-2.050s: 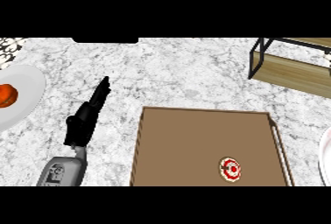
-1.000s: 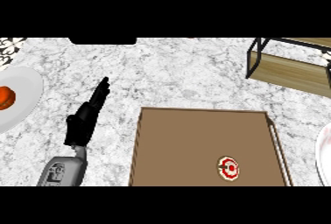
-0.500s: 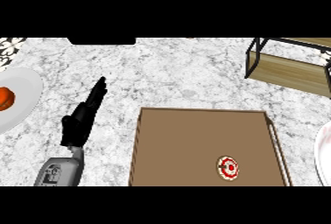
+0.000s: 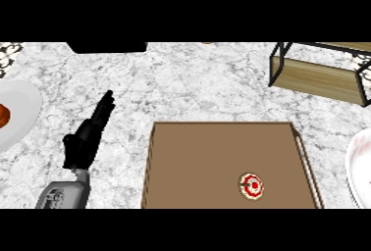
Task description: Pick the lemon from the tray and place it in the tiered shelf
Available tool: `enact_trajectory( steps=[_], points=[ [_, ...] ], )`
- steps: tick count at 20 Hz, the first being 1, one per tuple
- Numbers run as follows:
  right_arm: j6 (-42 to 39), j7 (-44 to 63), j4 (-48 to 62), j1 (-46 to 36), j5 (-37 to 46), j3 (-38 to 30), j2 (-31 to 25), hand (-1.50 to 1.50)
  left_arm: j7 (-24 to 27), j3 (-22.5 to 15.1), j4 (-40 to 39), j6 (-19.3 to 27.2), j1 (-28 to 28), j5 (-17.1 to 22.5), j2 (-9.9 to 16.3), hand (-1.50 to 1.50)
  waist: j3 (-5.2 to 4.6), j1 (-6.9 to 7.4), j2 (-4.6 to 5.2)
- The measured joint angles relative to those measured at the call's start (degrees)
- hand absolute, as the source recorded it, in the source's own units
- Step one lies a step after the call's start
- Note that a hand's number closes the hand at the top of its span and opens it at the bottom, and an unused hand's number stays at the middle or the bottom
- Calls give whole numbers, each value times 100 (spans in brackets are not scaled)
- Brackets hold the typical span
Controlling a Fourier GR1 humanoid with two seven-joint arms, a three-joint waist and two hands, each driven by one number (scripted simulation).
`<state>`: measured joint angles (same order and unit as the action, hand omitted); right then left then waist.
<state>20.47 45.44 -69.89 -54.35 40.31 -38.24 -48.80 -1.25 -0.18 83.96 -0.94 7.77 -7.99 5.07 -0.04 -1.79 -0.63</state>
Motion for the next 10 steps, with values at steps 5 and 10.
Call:
enact_trajectory(
  steps=[5, 10],
  points=[
    [-1203, 442, -797, 947, -577, -702, -493, -150, -57, -5, 33, 67, -11, -49, -23, 0, 4, -94, -16],
    [-2328, 361, -1713, 2137, -1387, -1815, -532, -150, -53, 5, 92, 104, -92, -54, -43, 0, 11, -179, -29]
  ],
)
